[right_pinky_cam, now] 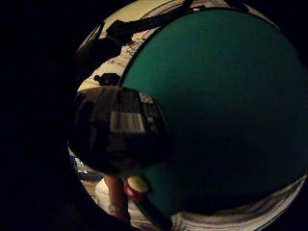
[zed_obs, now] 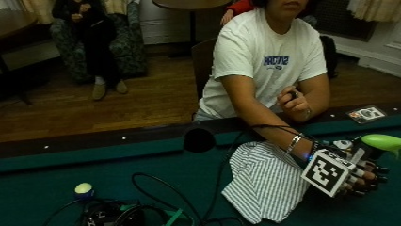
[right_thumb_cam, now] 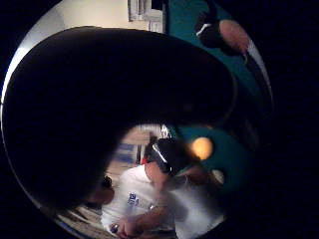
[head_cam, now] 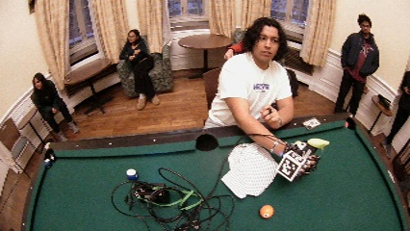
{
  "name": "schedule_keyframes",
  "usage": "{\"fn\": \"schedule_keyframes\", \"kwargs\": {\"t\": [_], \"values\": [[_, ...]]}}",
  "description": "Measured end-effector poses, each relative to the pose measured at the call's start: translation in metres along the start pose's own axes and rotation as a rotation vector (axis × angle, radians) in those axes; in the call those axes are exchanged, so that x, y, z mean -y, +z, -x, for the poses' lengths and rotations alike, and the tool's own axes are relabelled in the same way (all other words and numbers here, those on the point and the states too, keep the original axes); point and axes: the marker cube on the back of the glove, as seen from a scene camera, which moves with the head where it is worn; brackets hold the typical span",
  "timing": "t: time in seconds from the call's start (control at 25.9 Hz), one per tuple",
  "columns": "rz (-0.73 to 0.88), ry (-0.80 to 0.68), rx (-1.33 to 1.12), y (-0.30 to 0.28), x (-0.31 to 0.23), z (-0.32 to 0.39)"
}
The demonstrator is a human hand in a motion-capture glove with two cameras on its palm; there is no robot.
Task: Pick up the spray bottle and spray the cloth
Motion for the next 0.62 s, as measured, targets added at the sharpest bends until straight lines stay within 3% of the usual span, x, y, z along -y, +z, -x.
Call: {"fn": "schedule_keyframes", "kwargs": {"t": [0.62], "values": [[0.048,-0.009,-0.457,-0.08,-0.116,-0.019]]}}
